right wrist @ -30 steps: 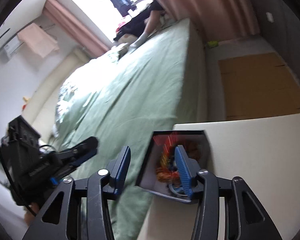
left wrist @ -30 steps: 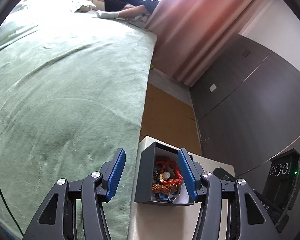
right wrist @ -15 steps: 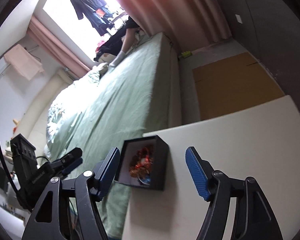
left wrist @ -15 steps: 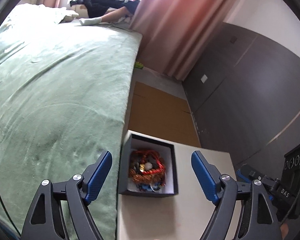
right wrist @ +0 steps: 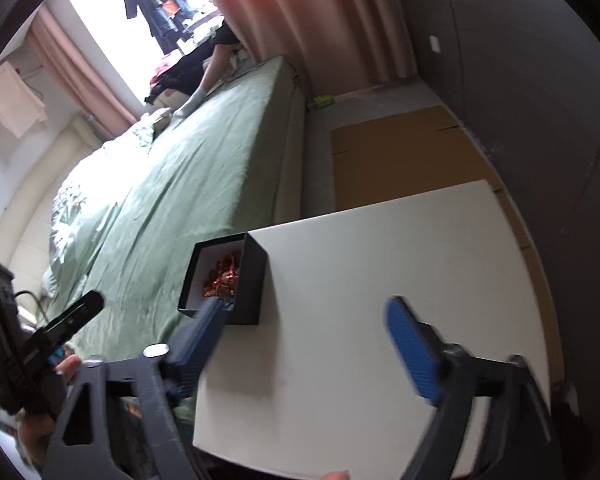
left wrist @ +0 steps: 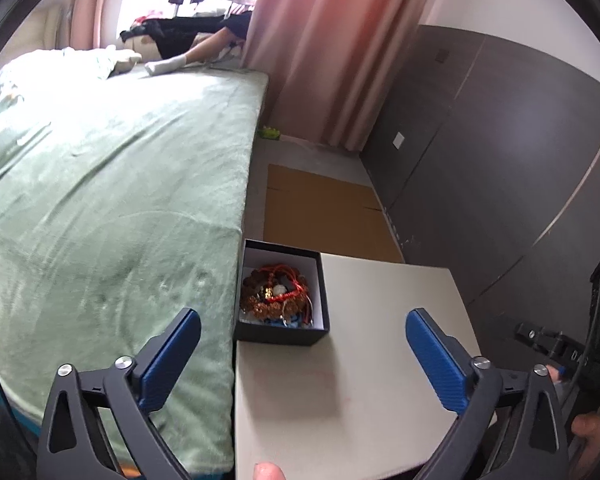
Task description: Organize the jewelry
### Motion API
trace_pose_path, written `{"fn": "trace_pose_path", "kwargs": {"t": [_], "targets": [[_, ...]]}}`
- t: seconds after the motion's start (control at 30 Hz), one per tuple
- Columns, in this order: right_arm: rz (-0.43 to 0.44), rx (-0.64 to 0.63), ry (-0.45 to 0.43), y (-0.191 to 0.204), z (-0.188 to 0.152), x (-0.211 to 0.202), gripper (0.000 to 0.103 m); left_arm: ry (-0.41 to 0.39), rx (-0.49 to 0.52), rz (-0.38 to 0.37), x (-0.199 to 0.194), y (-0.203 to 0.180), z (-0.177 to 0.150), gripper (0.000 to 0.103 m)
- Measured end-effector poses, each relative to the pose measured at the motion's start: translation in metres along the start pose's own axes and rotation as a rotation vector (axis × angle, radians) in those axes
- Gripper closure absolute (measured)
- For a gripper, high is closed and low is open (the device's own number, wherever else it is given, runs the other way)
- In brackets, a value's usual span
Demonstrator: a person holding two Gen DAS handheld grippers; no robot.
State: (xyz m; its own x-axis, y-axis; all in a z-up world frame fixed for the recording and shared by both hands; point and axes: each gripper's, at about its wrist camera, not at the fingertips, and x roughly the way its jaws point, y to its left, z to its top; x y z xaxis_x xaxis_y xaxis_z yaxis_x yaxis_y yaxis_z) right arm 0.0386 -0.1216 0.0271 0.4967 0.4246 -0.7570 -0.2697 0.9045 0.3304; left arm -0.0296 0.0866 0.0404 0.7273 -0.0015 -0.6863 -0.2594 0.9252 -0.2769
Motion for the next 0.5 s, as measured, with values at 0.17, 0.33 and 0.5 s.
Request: {"fn": "trace_pose_path", "kwargs": {"t": [0.17,0.33,0.5], "targets": [[-0.046,0.011,-0.027,-0.003,-0.009,-0.030,0.000,-0.020,0.068,0.022,-0.031,-0.023,-0.009,0.001],[-0.081,-0.010,-0.061,0.000,-0.017,-0.062,0.000,-0.058,0.114,0.026,-0.064,-0.041,-0.021,0.001],[-0.106,-0.039,-0.082,0.004,-0.029,-0.093,0.000,-0.086,0.140,0.030,-0.096,-0.051,-0.031,0.001]]}}
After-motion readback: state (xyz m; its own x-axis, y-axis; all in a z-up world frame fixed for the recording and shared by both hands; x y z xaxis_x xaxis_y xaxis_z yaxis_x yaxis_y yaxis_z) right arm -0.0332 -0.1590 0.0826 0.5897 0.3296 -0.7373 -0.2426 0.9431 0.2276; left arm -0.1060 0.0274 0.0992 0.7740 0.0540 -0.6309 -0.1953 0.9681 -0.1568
